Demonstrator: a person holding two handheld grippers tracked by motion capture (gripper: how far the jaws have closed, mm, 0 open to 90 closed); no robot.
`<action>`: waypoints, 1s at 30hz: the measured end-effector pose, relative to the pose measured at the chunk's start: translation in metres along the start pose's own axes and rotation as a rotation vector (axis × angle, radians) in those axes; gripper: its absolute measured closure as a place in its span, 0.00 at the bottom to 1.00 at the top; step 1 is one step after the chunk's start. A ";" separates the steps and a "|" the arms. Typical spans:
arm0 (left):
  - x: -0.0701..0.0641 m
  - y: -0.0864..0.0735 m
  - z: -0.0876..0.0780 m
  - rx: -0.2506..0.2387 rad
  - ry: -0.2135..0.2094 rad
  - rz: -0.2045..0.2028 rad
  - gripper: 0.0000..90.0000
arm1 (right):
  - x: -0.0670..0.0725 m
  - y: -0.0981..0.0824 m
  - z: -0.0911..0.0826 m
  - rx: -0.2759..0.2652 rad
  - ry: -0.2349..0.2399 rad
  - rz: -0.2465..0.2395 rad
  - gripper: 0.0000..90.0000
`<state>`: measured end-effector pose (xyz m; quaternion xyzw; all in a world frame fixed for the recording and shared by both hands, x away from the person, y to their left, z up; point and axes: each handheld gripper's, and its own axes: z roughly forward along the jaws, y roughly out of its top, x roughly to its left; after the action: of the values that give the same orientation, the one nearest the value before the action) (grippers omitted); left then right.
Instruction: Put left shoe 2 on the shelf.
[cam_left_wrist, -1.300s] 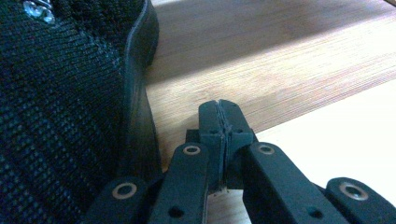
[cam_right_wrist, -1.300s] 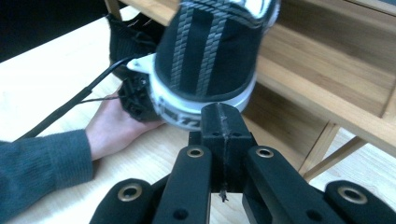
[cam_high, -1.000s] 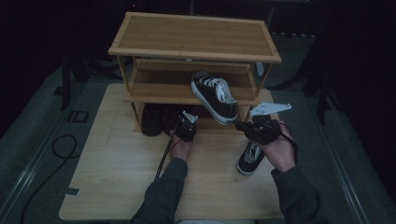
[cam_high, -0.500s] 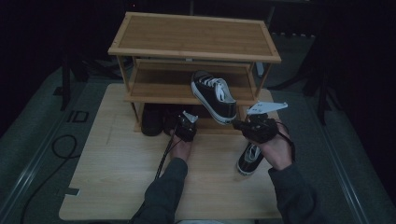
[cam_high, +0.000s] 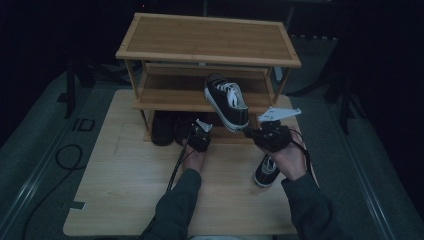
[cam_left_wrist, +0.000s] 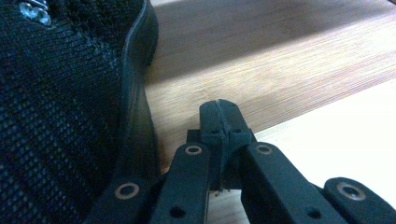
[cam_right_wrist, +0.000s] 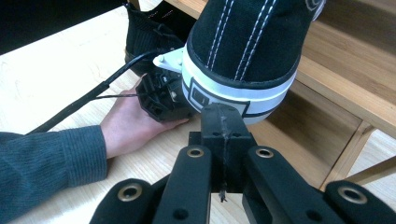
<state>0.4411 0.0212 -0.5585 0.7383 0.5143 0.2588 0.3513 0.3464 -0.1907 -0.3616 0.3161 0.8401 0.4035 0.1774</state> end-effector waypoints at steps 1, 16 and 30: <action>0.000 0.000 0.000 0.000 -0.001 -0.003 1.00 | 0.000 0.001 0.001 -0.001 0.003 -0.001 1.00; 0.001 0.000 0.000 0.004 -0.005 -0.005 1.00 | 0.012 0.014 0.022 -0.009 0.023 -0.021 1.00; 0.000 0.000 0.000 -0.002 -0.001 -0.006 1.00 | 0.021 0.026 0.038 -0.023 0.066 -0.041 1.00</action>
<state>0.4410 0.0213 -0.5585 0.7366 0.5161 0.2578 0.3529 0.3622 -0.1421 -0.3653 0.2833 0.8471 0.4197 0.1615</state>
